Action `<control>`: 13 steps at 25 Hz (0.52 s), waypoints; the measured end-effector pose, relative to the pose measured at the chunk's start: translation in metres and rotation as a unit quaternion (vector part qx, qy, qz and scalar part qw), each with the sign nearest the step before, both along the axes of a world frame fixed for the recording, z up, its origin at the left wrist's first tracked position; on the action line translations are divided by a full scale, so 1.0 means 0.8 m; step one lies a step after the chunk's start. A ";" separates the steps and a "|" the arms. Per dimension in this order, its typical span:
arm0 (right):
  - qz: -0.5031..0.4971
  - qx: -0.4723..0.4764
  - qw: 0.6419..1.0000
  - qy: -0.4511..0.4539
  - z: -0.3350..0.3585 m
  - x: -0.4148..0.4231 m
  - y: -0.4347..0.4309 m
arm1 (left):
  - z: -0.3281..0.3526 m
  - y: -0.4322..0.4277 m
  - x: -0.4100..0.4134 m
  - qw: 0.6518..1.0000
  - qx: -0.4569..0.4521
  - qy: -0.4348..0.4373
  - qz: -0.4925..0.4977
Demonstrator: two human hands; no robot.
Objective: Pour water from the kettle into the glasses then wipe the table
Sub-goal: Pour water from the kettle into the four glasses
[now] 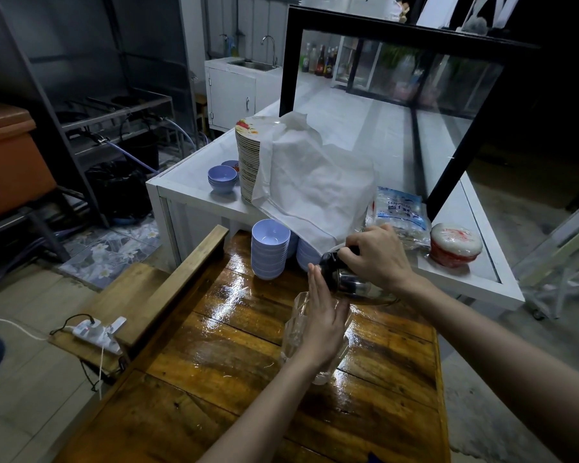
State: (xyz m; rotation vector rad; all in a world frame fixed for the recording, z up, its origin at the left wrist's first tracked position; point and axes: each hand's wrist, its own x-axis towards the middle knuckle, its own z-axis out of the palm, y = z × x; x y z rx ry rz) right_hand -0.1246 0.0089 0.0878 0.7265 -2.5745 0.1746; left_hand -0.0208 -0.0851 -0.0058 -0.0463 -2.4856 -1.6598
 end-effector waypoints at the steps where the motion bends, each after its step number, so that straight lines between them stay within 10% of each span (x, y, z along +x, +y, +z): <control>1: 0.002 0.005 1.000 0.000 0.000 0.001 0.000 | 0.000 -0.001 0.000 1.000 0.000 -0.002 0.001; 13: 0.002 0.003 1.000 -0.002 -0.001 0.003 0.002 | 0.000 -0.002 0.004 1.000 0.003 -0.009 -0.015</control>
